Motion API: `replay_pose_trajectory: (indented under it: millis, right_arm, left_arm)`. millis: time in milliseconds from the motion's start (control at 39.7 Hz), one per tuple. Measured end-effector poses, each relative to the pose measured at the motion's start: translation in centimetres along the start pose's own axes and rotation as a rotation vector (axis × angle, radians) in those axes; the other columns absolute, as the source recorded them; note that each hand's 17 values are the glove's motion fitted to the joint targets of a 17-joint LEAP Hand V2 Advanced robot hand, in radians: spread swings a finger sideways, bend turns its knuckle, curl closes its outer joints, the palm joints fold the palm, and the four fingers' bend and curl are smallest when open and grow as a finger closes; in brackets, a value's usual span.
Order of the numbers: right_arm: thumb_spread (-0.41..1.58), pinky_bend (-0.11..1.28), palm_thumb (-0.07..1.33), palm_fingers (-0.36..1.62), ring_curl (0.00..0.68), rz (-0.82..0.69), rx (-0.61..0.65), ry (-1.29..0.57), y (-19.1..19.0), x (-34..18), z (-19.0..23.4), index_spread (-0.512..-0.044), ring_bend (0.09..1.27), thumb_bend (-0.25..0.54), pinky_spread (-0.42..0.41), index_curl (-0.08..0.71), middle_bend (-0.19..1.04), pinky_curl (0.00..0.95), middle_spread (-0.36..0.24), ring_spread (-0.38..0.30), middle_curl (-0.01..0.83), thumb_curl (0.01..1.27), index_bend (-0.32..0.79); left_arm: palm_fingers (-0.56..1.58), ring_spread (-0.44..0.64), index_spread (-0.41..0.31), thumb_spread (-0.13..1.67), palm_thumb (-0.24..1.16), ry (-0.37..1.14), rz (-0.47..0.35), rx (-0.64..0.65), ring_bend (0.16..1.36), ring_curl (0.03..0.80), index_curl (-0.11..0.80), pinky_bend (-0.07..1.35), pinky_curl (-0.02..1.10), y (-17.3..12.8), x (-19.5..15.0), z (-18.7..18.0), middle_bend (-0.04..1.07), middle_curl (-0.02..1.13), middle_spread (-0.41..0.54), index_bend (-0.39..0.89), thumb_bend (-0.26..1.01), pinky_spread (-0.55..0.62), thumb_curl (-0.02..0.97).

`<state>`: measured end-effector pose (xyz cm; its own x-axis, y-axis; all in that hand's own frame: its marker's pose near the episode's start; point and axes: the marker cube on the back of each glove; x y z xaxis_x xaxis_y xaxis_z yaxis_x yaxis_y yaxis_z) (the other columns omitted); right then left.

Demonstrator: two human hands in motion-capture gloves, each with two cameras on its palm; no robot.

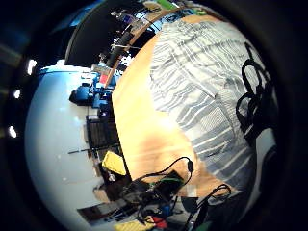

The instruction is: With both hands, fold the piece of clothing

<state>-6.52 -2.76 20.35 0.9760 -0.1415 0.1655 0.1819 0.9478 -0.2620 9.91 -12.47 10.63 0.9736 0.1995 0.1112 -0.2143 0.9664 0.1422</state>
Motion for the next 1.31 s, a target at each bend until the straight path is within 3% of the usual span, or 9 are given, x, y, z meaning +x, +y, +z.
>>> replay_pose_trajectory:
  millis: [202, 328, 353, 378, 454, 579, 756, 957, 1310]
  right_arm:
    - [1.11, 0.58, 0.36, 0.34, 0.344, 0.103, 0.093, 0.152, -3.9, 1.3, 1.8, -0.313, 0.54, 0.000, 0.181, 0.161, 0.26, 0.353, 0.009, 0.060, 0.392, 0.22, 0.09]
    - [1.12, 0.54, 0.58, 0.55, 0.336, 0.099, 0.155, 0.062, -5.4, 1.9, 1.4, -0.276, 0.59, 0.094, 0.142, 0.169, 0.29, 0.327, -0.014, 0.026, 0.395, 0.27, 0.11]
    - [1.15, 0.57, 0.70, 0.82, 0.365, 0.097, 0.164, 0.036, -5.6, 2.0, 1.4, -0.265, 0.66, 0.163, 0.058, 0.180, 0.35, 0.343, -0.050, -0.045, 0.421, 0.29, 0.11]
    - [1.14, 0.53, 0.69, 0.77, 0.333, 0.095, 0.167, 0.011, -5.9, 2.1, 1.3, -0.265, 0.63, 0.150, 0.064, 0.159, 0.34, 0.308, -0.053, -0.047, 0.408, 0.29, 0.09]
    - [1.15, 0.59, 0.83, 1.09, 0.356, 0.084, 0.141, -0.034, -6.4, 2.4, 1.1, -0.260, 0.67, 0.217, -0.078, 0.181, 0.36, 0.331, -0.095, -0.119, 0.425, 0.32, 0.13]
    - [1.13, 0.57, 0.97, 1.22, 0.411, 0.063, 0.102, -0.011, -6.3, 2.6, 0.5, -0.254, 0.69, 0.264, -0.178, 0.259, 0.38, 0.373, -0.124, -0.171, 0.458, 0.37, 0.20]
    - [0.96, 0.59, 0.99, 1.26, 0.432, 0.025, 0.097, -0.066, -6.4, 3.0, -0.3, -0.247, 0.68, 0.193, -0.245, 0.310, 0.37, 0.400, -0.145, -0.212, 0.476, 0.42, 0.17]
    - [0.76, 0.60, 1.01, 1.26, 0.445, -0.006, 0.123, -0.049, -3.5, 2.8, -4.1, -0.241, 0.70, 0.112, -0.270, 0.343, 0.34, 0.413, -0.156, -0.232, 0.483, 0.49, 0.16]
    - [0.53, 0.58, 1.05, 1.26, 0.450, -0.013, 0.202, 0.056, 0.3, 1.8, -15.3, -0.242, 0.66, 0.006, -0.288, 0.389, 0.39, 0.413, -0.153, -0.236, 0.508, 0.59, 0.17]
  left_arm:
    - [1.22, -0.35, -0.285, 0.37, 1.01, 0.013, -0.013, -0.005, 0.44, 0.415, 0.439, 0.56, 0.36, -0.4, -0.2, -0.7, 0.28, 0.49, -0.299, 0.16, -0.02, -0.48, 0.725]
    - [1.22, -0.35, -0.281, 0.36, 1.00, 0.023, -0.013, -0.014, 0.43, 0.422, 0.437, 0.56, 0.36, -0.2, -0.3, -1.1, 0.28, 0.50, -0.303, 0.16, -0.03, -0.48, 0.740]
    - [1.22, -0.35, -0.281, 0.36, 1.00, 0.028, -0.012, -0.022, 0.43, 0.423, 0.437, 0.56, 0.36, 0.0, -0.3, -1.2, 0.28, 0.50, -0.300, 0.15, -0.03, -0.48, 0.743]
    - [1.22, -0.35, -0.281, 0.36, 1.00, 0.035, -0.012, -0.032, 0.43, 0.424, 0.437, 0.56, 0.36, 0.1, -0.3, -1.2, 0.28, 0.50, -0.303, 0.16, -0.03, -0.48, 0.746]
    - [1.22, -0.35, -0.280, 0.36, 1.00, 0.073, -0.012, -0.073, 0.43, 0.427, 0.438, 0.56, 0.37, 0.2, -0.3, -0.7, 0.28, 0.51, -0.300, 0.15, -0.02, -0.48, 0.753]
    - [1.22, -0.35, -0.280, 0.35, 1.01, 0.161, 0.014, -0.161, 0.44, 0.433, 0.437, 0.56, 0.37, 0.9, 0.1, 0.7, 0.28, 0.52, -0.301, 0.15, -0.02, -0.48, 0.766]
    - [1.24, -0.35, -0.284, 0.31, 1.03, 0.176, 0.054, -0.199, 0.45, 0.447, 0.443, 0.55, 0.37, 1.8, -0.3, 1.7, 0.29, 0.53, -0.300, 0.16, -0.02, -0.48, 0.791]
    - [1.25, -0.36, -0.292, 0.27, 1.03, 0.207, 0.168, -0.262, 0.48, 0.460, 0.453, 0.55, 0.37, 3.0, -0.9, 0.6, 0.31, 0.55, -0.302, 0.16, -0.02, -0.48, 0.810]
    - [1.25, -0.37, -0.301, 0.23, 1.03, 0.194, 0.183, -0.241, 0.49, 0.474, 0.468, 0.55, 0.38, 4.7, -3.1, -7.2, 0.33, 0.56, -0.310, 0.17, -0.02, -0.48, 0.832]
